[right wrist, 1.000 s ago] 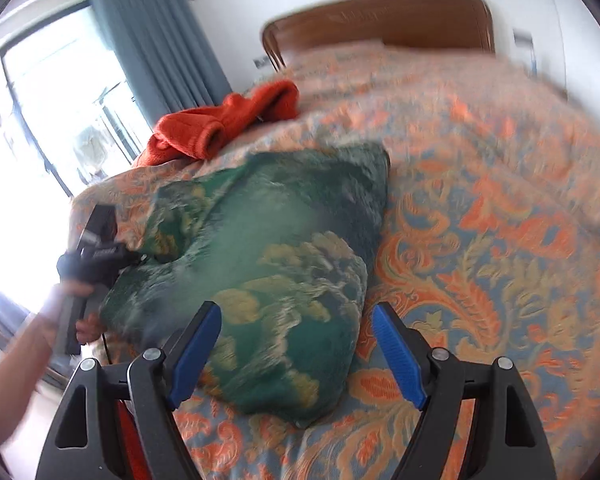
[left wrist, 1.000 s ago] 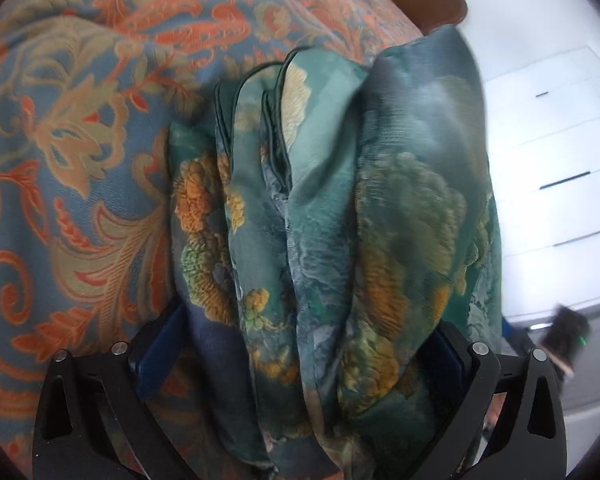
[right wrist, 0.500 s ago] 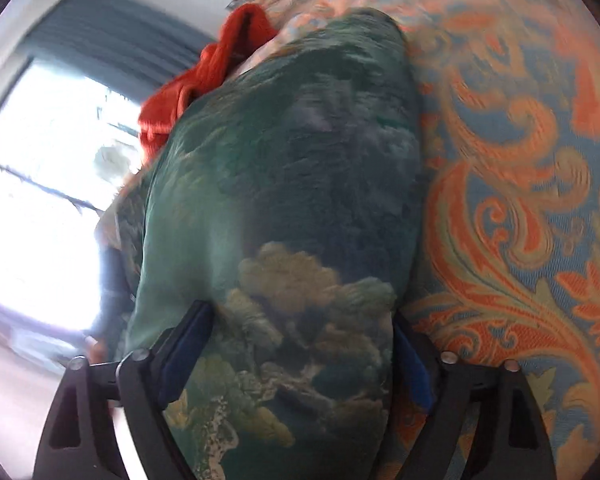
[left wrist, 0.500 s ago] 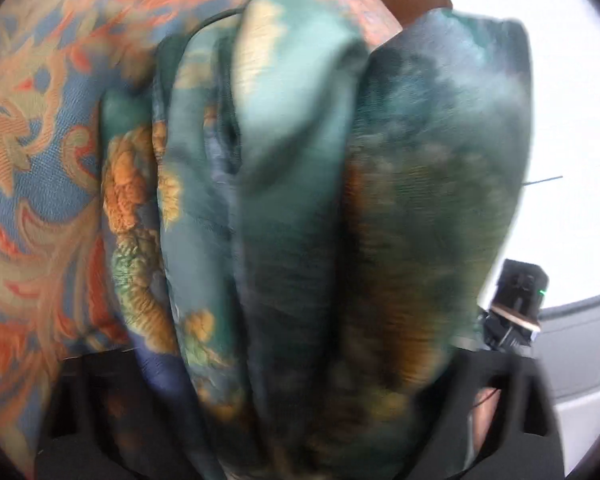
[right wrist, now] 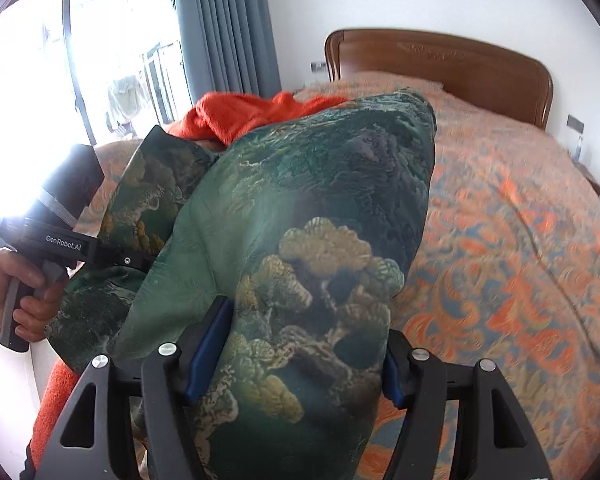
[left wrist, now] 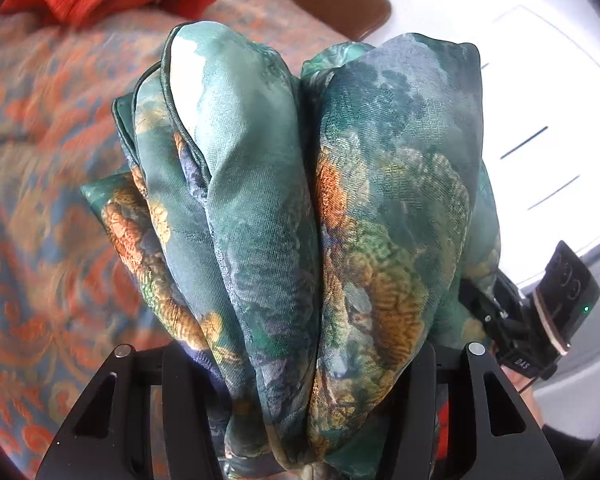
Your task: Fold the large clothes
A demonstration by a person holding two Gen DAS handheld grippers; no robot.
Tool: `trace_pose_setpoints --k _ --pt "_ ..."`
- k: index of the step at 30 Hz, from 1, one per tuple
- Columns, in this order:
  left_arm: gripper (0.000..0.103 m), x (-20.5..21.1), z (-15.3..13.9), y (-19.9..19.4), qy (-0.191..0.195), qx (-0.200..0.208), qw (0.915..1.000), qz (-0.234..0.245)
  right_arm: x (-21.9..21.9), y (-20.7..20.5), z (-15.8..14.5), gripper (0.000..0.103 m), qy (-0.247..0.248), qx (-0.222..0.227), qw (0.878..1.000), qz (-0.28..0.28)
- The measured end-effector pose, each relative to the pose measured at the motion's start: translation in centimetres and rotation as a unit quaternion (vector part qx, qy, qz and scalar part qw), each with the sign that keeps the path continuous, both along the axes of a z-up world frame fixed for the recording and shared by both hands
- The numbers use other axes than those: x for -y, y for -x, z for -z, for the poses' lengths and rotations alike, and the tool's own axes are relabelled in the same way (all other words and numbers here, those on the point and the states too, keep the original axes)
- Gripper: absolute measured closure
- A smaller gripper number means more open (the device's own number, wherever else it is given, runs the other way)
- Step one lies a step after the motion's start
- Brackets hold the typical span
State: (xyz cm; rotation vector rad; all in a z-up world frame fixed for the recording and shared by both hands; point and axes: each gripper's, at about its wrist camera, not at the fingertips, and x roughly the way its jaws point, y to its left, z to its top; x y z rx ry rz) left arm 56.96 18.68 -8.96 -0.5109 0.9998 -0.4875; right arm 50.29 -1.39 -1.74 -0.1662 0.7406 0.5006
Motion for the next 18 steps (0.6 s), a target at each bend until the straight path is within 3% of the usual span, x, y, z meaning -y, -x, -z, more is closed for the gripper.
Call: trace_pose_setpoints --k 5,10,15,17,18 --pt "0.051 2.9 -2.6 -6.4 -0.013 0.027 0.9995 0.007 2.9 -4.6 -2.9 0.037 -0.012 0.027 1.0 0.011" --pt "0.051 5.9 -2.9 -12.8 -0.024 0.03 0.9991 0.015 7.7 -11.4 -3.6 0.037 -0.043 0.021 0.998 0.043" --pt "0.05 7.5 -0.6 -18.4 -0.052 0.011 0.9985 0.008 10.8 -17.5 -1.3 0.037 -0.06 -0.003 0.996 0.07" --pt "0.044 8.5 1.4 -20.2 -0.064 -0.002 0.9979 0.0 11.5 -19.9 0.4 0.037 -0.065 -0.021 0.995 0.074" --pt "0.034 8.9 3.0 -21.3 -0.075 -0.018 0.997 -0.008 11.8 -21.2 1.6 0.037 -0.068 -0.034 0.994 0.08"
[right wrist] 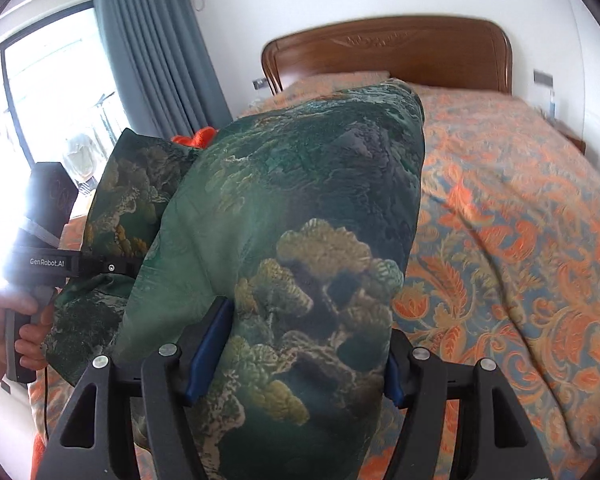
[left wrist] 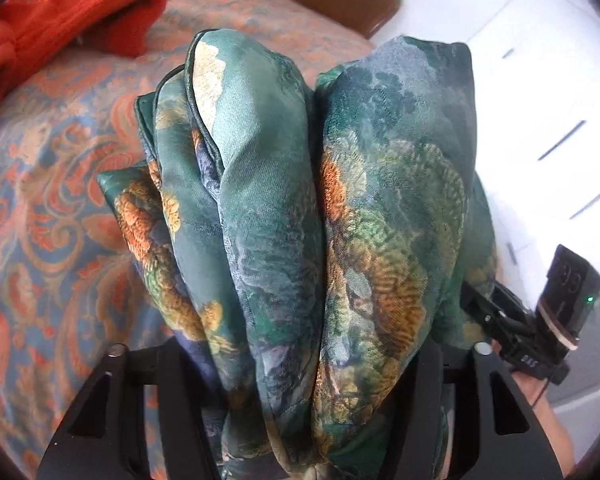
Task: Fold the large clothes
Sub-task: 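Set the bundle down and open both tools, pulling them back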
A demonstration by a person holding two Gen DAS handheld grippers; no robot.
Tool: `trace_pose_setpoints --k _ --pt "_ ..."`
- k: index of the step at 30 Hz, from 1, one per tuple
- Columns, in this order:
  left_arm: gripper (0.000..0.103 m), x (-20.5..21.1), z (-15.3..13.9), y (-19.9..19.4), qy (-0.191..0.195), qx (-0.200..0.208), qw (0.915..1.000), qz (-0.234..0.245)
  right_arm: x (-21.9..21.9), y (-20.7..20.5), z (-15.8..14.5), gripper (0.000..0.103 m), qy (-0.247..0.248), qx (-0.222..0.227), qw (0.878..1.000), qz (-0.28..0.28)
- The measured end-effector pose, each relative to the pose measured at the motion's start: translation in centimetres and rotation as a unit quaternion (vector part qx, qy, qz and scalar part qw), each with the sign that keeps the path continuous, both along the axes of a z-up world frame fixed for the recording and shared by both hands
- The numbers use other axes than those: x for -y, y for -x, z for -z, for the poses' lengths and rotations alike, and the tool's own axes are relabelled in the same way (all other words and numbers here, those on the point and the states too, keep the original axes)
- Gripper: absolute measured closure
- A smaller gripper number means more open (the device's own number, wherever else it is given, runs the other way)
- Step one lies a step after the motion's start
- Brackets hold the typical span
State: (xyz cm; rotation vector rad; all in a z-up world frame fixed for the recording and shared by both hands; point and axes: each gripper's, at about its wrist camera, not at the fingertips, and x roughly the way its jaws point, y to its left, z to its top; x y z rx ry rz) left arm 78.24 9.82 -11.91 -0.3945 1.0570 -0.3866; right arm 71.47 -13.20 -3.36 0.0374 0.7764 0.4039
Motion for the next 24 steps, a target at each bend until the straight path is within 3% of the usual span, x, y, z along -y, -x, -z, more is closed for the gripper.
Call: trace_pose_setpoints --k 2,4,7,9,12,14,16,18,20,24 --pt "0.024 1.2 3.0 -1.1 -0.013 -0.029 0.9993 -0.019 0.3 -2.2 3.1 0.036 -0.006 -0.038 0.999 0.01" --pt "0.018 0.3 3.9 -0.5 0.016 -0.023 0.9991 -0.031 0.9 -3.6 6.0 0.032 -0.011 -0.073 0.997 0.028" --pt "0.018 -1.0 1.6 2.4 0.025 0.021 0.9991 -0.029 3.0 -3.2 6.3 0.018 -0.063 -0.075 0.994 0.054" --pt "0.017 -0.8 -0.9 4.2 -0.011 0.065 0.9972 -0.036 4.3 -2.0 4.6 0.012 -0.074 -0.047 0.994 0.06" --pt "0.003 0.4 -5.2 9.7 -0.125 0.172 0.9754 -0.06 5.5 1.4 1.1 0.008 -0.043 0.005 0.996 0.073" --pt "0.001 2.5 -7.4 13.8 -0.194 0.242 0.9479 -0.073 5.4 5.0 -1.4 0.007 -0.001 0.047 0.995 0.089" --pt "0.001 4.4 -8.6 17.5 -0.251 0.284 0.9211 -0.09 4.9 8.4 -3.0 0.007 0.035 0.085 0.991 0.096" --pt "0.001 4.6 -9.1 19.3 -0.287 0.292 0.9062 -0.106 4.1 11.8 -4.3 0.006 0.07 0.122 0.985 0.104" --pt "0.001 5.9 -9.1 21.0 -0.302 0.294 0.8981 -0.126 4.0 14.6 -5.0 0.002 0.098 0.155 0.975 0.122" --pt "0.0 5.3 -8.6 24.0 -0.312 0.285 0.8925 -0.158 2.0 20.3 -5.8 0.001 0.127 0.187 0.962 0.153"
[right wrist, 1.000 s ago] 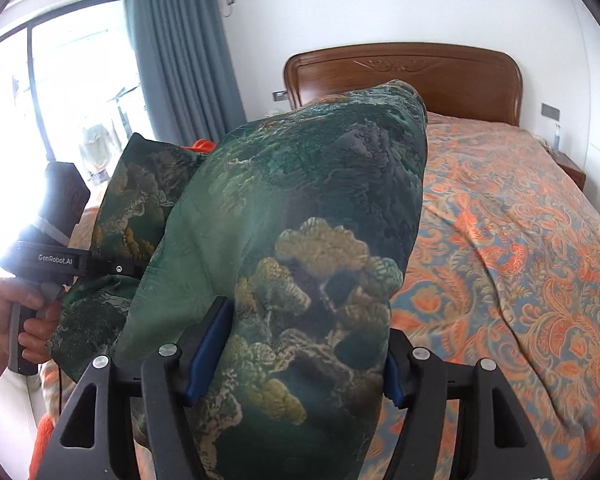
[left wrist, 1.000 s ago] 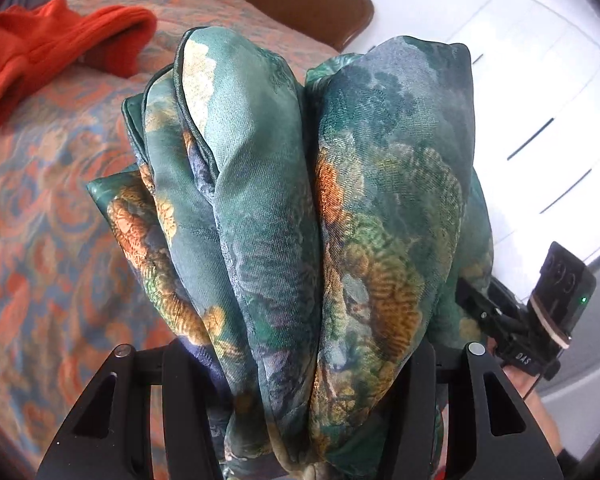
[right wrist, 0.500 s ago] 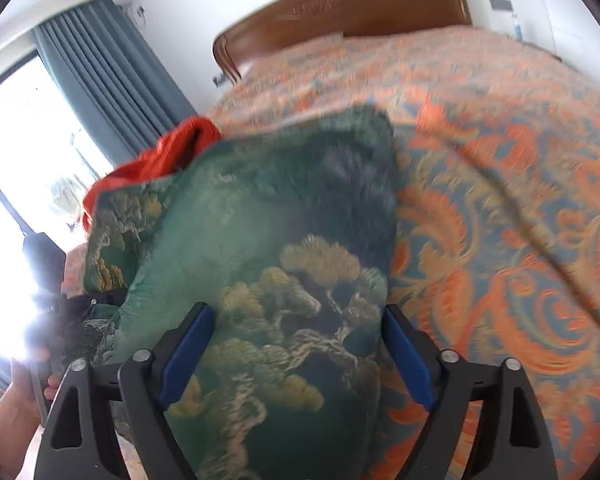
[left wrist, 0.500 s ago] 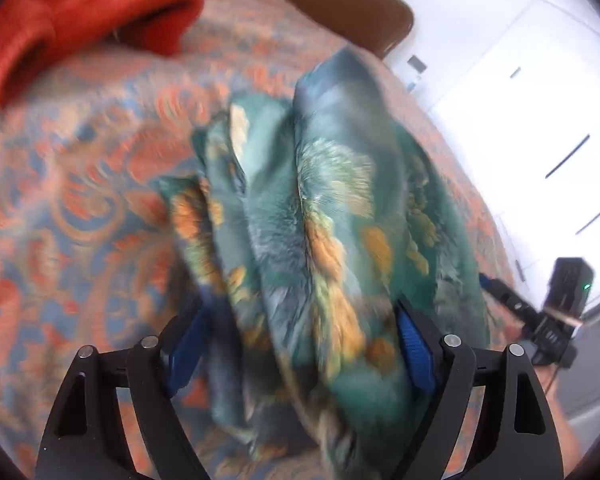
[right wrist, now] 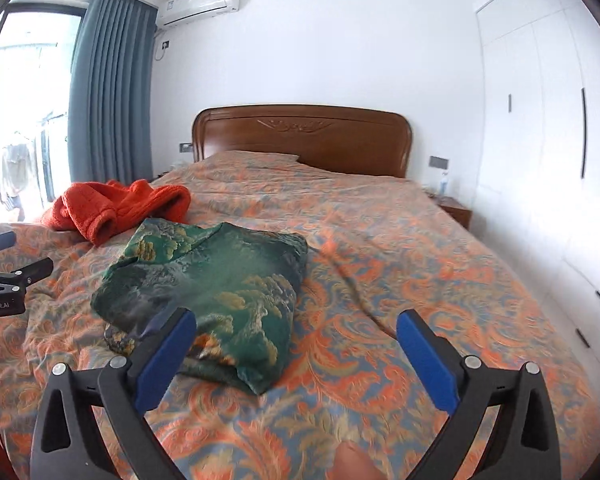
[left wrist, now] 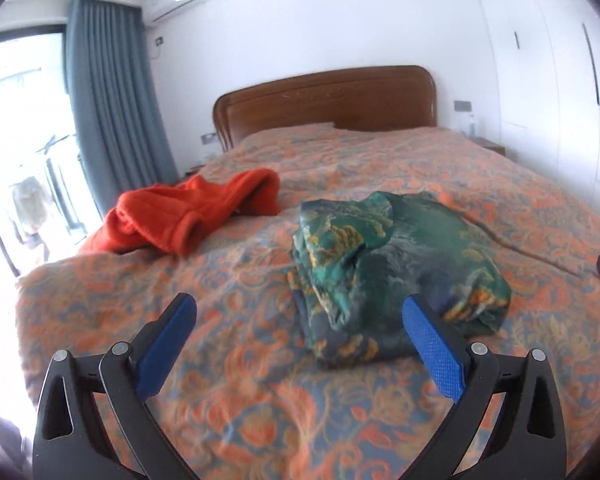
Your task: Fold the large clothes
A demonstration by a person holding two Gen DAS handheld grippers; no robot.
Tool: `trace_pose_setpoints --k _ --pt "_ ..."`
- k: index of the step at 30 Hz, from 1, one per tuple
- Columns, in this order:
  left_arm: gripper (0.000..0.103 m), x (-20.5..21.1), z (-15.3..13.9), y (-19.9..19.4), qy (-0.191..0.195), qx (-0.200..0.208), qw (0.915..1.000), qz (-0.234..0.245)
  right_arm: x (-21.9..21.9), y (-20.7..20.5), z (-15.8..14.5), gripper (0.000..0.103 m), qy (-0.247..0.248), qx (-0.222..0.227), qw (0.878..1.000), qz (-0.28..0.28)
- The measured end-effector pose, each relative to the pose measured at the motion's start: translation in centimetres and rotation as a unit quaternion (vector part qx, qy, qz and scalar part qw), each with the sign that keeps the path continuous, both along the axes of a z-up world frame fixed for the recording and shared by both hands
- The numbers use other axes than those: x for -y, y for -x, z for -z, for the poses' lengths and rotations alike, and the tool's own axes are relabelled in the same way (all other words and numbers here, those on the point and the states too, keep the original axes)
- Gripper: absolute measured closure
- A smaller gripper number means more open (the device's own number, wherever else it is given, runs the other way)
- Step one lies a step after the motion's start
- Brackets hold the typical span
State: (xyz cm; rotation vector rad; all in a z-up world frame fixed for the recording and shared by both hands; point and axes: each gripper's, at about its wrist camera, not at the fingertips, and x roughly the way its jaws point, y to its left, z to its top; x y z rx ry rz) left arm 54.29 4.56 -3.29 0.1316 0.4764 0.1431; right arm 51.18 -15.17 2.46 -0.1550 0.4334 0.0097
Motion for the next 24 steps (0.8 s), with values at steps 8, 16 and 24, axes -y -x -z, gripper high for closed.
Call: trace_pose_setpoints --k 8,16,24 --pt "0.0 0.6 -0.4 5.2 0.014 -0.027 0.9995 0.006 -3.0 6.4 -0.7 0.001 0.019 -0.017 1.0 0.0" --pt "0.0 1.5 0.2 7.7 0.039 -0.057 0.9974 0.021 -2.8 10.4 -0.6 0.001 0.008 -0.045 0.999 0.019" --pt "0.0 1.7 0.8 11.7 0.065 -0.082 0.9943 0.023 -2.8 14.3 0.0 0.001 0.007 -0.074 0.997 0.023"
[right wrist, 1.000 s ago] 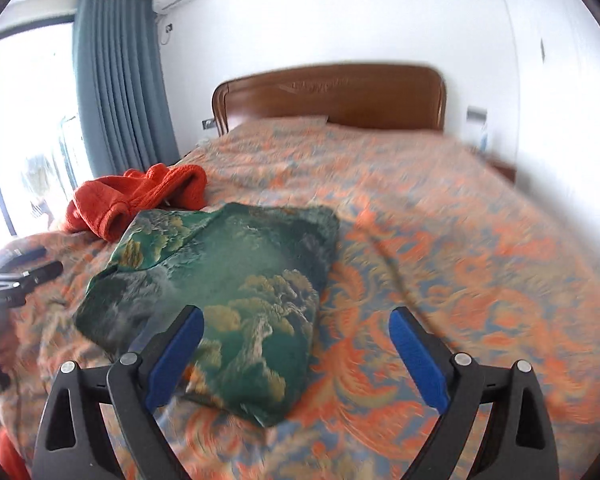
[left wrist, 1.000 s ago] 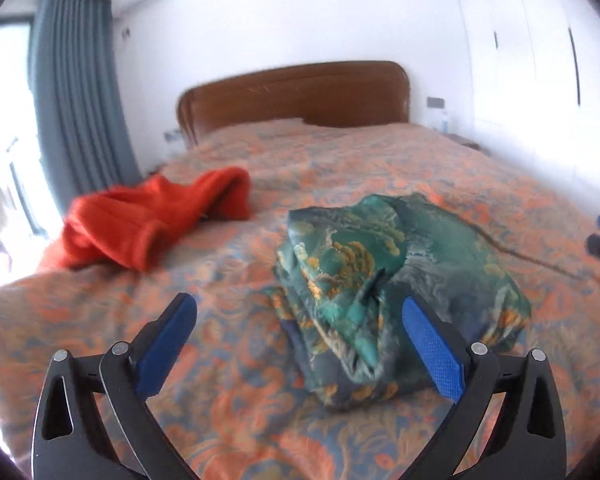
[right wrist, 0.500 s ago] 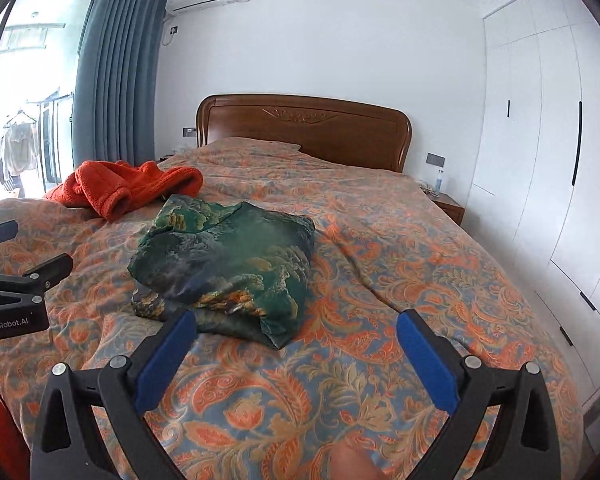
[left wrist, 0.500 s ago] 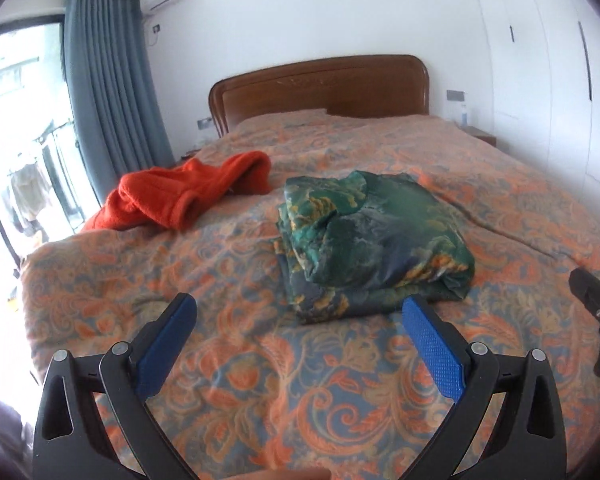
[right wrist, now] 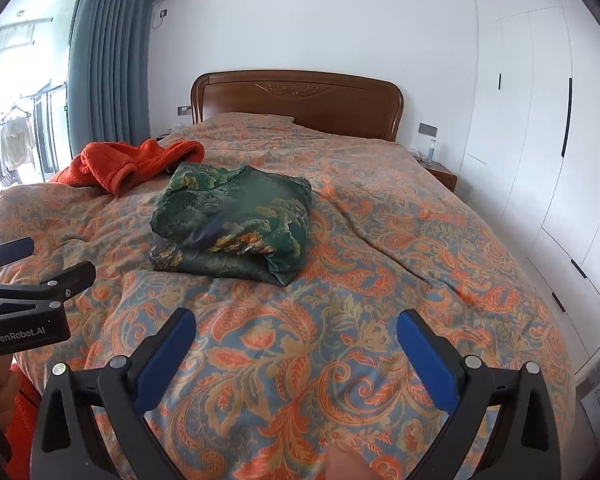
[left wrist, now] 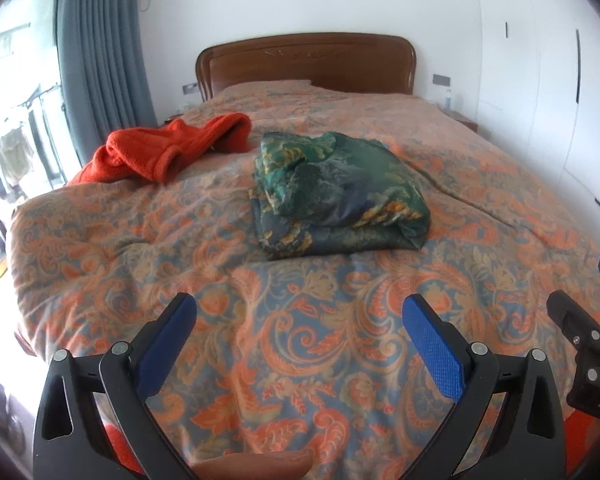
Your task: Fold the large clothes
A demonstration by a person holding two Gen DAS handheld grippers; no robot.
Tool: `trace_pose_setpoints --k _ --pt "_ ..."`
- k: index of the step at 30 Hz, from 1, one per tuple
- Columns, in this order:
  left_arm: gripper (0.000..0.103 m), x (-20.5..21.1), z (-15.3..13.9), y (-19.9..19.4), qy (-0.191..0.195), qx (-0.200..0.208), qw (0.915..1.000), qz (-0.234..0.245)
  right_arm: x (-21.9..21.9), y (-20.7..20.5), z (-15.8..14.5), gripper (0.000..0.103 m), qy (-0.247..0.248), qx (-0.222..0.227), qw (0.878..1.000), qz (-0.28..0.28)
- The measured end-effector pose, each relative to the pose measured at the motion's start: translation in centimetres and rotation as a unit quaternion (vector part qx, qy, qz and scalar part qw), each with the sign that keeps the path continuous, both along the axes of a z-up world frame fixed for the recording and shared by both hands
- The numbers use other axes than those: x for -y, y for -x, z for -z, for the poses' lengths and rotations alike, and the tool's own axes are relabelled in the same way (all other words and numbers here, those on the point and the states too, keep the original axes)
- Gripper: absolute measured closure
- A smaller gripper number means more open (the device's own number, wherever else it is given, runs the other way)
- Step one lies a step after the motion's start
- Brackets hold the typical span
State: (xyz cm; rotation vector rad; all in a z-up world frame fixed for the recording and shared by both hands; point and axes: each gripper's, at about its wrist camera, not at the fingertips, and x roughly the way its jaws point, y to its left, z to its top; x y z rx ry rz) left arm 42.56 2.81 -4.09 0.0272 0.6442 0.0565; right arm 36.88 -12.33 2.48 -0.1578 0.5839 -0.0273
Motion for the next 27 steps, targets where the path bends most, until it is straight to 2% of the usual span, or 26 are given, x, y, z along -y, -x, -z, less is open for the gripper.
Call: trace_pose_setpoints --k 4,11,23,27 --pt "0.0 -0.6 0.3 1.7 0.008 -0.013 0.9999 -0.004 0.3 1.6 0.3 0.001 0.0 -0.021 1.0 0.012" --pt "0.0 -0.7 0.8 2.7 -0.002 -0.022 0.9997 -0.007 -0.6 3.2 0.8 0.001 0.012 -0.04 0.999 0.011" --pt "0.0 -0.8 1.1 2.8 0.008 -0.023 0.9996 -0.013 -1.3 3.2 0.9 0.001 0.02 -0.039 0.999 0.01" --pt "0.0 -0.6 1.0 3.0 0.0 -0.019 0.9997 -0.012 -1.2 3.2 1.3 0.001 0.019 -0.046 0.999 0.011"
